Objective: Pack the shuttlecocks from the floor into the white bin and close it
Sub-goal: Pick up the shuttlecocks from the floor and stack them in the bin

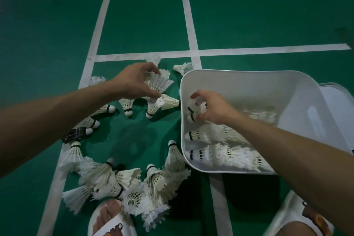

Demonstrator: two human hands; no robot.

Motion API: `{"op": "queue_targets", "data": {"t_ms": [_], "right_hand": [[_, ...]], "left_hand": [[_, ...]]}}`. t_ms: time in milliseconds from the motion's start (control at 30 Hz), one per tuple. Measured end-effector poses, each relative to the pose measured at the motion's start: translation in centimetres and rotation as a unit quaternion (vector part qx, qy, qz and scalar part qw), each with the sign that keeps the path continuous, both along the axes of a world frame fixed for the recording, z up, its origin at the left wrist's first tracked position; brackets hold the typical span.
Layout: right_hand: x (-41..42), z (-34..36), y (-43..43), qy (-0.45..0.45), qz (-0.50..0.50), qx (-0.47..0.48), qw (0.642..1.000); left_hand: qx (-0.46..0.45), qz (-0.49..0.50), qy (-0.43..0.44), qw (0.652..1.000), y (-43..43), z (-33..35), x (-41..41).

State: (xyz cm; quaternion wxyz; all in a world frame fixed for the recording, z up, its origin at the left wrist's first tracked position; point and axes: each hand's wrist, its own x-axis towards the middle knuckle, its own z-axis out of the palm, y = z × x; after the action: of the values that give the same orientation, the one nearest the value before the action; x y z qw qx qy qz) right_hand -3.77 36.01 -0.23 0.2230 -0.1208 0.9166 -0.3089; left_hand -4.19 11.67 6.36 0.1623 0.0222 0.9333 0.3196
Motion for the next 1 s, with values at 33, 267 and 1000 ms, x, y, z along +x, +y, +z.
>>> {"op": "queue_targets", "data": {"t_ms": [33, 267, 1000], "right_hand": [[0.0, -0.4, -0.1, 0.0, -0.004, 0.002, 1.0], [0.5, -1.4, -0.3, 0.002, -0.025, 0.018, 1.0], [2.0, -2.7, -0.8, -0.008, -0.067, -0.01, 0.998]], "left_hand": [[0.0, 0.001, -0.003, 1.0, -0.2, -0.3, 0.0], [0.053, 0.003, 0.002, 0.999, -0.3, 0.2, 0.0], [0.041, -0.031, 0.032, 0.998, 1.8, 1.3, 0.1]]}}
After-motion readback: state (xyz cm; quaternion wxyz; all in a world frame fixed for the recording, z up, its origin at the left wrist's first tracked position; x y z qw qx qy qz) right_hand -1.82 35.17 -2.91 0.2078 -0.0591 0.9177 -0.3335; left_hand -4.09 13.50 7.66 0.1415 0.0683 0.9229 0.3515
